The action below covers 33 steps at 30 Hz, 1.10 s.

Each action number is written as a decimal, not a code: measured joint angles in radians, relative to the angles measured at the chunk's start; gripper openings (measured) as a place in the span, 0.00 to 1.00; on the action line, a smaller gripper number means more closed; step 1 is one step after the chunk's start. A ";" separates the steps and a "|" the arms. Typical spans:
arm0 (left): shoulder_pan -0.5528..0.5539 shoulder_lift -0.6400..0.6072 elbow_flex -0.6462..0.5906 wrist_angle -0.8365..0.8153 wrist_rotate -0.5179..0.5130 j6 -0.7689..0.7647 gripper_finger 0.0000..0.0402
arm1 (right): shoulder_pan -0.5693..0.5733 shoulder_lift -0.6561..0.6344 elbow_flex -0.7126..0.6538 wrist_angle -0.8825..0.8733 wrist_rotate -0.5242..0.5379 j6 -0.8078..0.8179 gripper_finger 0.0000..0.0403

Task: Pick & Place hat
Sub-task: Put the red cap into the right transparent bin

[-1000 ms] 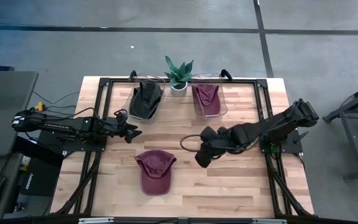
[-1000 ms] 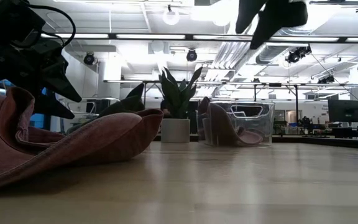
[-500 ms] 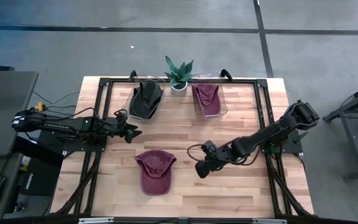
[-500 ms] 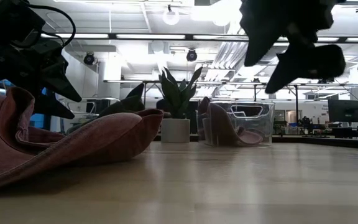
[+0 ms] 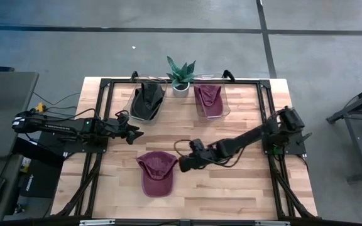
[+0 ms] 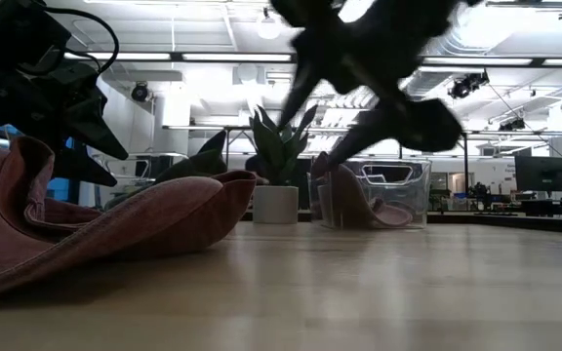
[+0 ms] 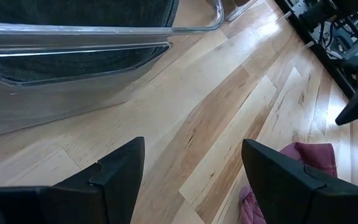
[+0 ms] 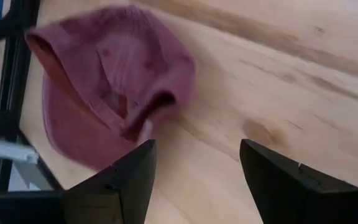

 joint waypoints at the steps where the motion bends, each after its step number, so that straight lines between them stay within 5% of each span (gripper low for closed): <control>1: 0.000 0.000 0.000 0.000 0.000 0.000 0.65 | -0.006 0.021 0.032 -0.014 0.001 0.001 0.56; 15: 0.000 0.000 0.000 0.000 0.000 0.000 0.65 | -0.028 0.276 0.405 -0.224 -0.007 0.145 0.56; 33: 0.000 0.000 0.000 0.000 0.000 0.000 0.65 | -0.031 0.324 0.434 -0.206 -0.018 0.342 0.56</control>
